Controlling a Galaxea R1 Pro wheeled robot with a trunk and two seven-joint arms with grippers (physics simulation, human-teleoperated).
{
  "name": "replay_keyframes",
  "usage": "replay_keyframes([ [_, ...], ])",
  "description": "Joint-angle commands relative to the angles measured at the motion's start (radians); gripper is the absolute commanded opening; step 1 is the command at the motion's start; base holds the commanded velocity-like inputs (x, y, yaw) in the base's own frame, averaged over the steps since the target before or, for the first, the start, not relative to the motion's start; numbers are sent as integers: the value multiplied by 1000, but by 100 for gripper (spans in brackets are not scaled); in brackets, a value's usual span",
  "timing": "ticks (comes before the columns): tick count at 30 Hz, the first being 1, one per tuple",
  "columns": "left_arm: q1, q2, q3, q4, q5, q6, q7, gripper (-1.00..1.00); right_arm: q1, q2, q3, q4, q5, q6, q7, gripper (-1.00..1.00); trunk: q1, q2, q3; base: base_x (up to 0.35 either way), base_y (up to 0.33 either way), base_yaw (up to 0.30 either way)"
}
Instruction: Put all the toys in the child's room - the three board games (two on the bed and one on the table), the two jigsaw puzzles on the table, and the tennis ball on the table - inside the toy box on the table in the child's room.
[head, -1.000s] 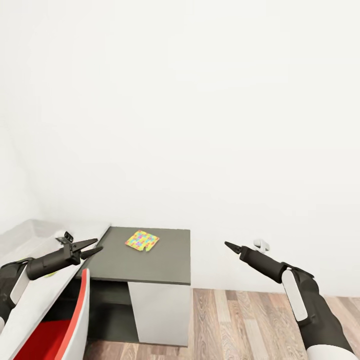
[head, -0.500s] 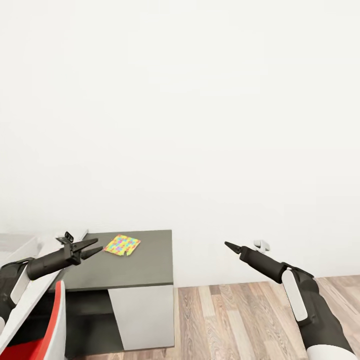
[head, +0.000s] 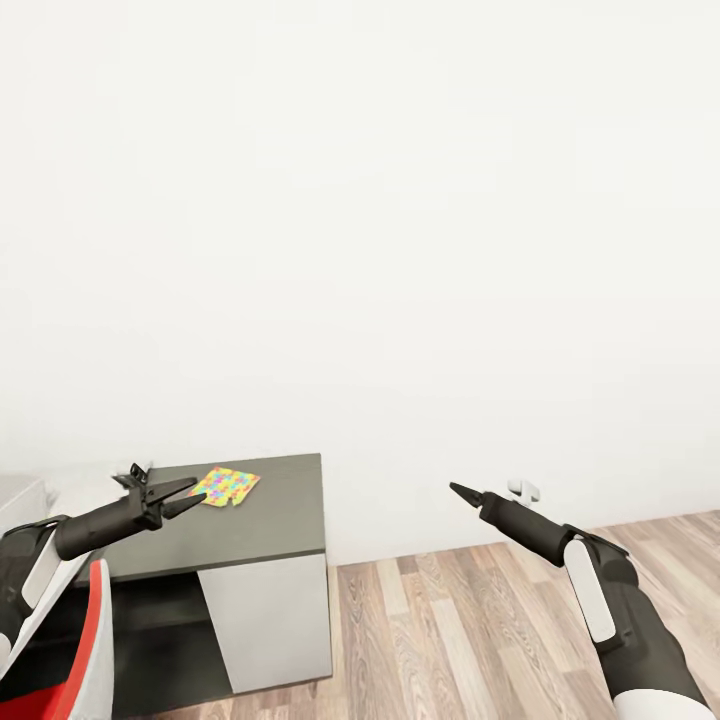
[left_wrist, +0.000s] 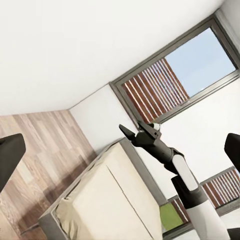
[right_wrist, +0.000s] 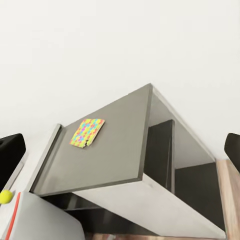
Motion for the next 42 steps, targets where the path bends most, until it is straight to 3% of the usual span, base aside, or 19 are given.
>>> replay_keyframes([
  [1, 0, 0, 0, 0, 0, 9, -4, 100, 0, 0, -2, 0, -4, 5, 1, 100, 0, -1, -1, -20, 0, -15],
  [17, 0, -1, -1, 0, -1, -11, -1, 100, 0, -1, -21, 4, -31, -12, 1, 100, 0, -1, -18, -91, -29, -118],
  [42, 0, -3, -1, 0, -5, -13, -1, 100, 0, 0, -23, 5, -33, -15, 2, 100, 0, -1, -31, -94, -251, -242],
])
